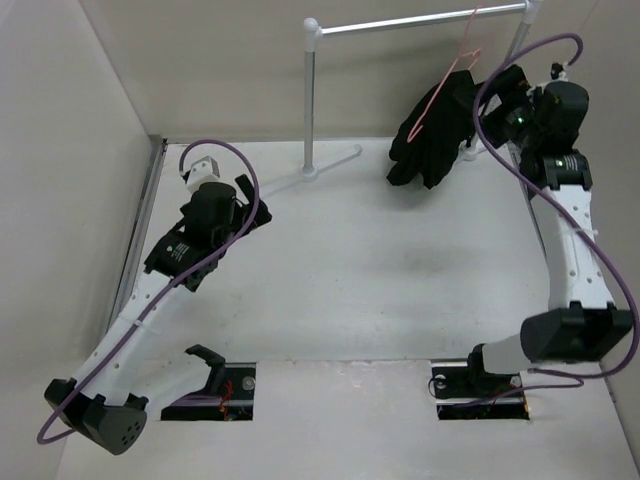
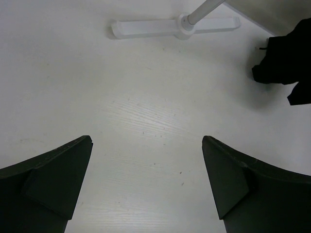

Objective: Place the trousers on the hanger
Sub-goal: Reset both arms

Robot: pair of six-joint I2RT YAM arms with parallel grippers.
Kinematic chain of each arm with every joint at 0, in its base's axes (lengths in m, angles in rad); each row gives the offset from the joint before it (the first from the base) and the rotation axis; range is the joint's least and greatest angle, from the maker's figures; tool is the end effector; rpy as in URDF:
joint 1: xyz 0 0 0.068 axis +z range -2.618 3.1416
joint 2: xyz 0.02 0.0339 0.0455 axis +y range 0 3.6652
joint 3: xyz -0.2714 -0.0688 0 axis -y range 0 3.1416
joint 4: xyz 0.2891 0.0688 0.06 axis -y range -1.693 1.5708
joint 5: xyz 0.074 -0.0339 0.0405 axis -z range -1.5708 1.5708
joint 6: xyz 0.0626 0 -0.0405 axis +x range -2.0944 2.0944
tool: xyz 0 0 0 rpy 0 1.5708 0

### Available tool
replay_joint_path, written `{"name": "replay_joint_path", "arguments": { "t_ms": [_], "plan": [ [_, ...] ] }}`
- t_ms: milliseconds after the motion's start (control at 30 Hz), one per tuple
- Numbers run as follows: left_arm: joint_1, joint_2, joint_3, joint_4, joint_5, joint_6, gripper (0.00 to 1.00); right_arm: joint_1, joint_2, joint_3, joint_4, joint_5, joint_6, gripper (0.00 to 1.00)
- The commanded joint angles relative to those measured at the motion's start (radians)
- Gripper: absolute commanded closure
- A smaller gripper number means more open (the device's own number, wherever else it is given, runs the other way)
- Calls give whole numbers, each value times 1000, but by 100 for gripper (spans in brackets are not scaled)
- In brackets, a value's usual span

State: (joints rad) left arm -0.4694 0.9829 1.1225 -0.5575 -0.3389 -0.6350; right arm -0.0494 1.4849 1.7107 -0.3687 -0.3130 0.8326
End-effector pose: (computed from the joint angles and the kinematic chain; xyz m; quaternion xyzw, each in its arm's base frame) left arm 0.2493 -0.1031 0.3850 -0.1599 0.8160 -0.1614 0.5316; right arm 0.3977 -0.0004 0.4881 0.2264 0.7187 0.3558 0.5529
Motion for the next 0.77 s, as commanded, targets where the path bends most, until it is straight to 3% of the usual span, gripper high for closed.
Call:
{"name": "replay_joint_path", "arguments": {
  "t_ms": [0, 300, 467, 733],
  "plan": [
    [5, 14, 37, -24, 3, 26, 0, -23, -136, -143, 93, 32, -24, 0],
    [-40, 46, -4, -71, 3, 9, 0, -50, -521, -687, 74, 161, -24, 0],
    [-97, 23, -84, -71, 6, -9, 0, -47, -741, -969, -28, 268, -41, 0],
    [-149, 42, -171, -48, 44, -26, 0, -17, -963, -1143, -194, 394, -47, 0]
  ]
}}
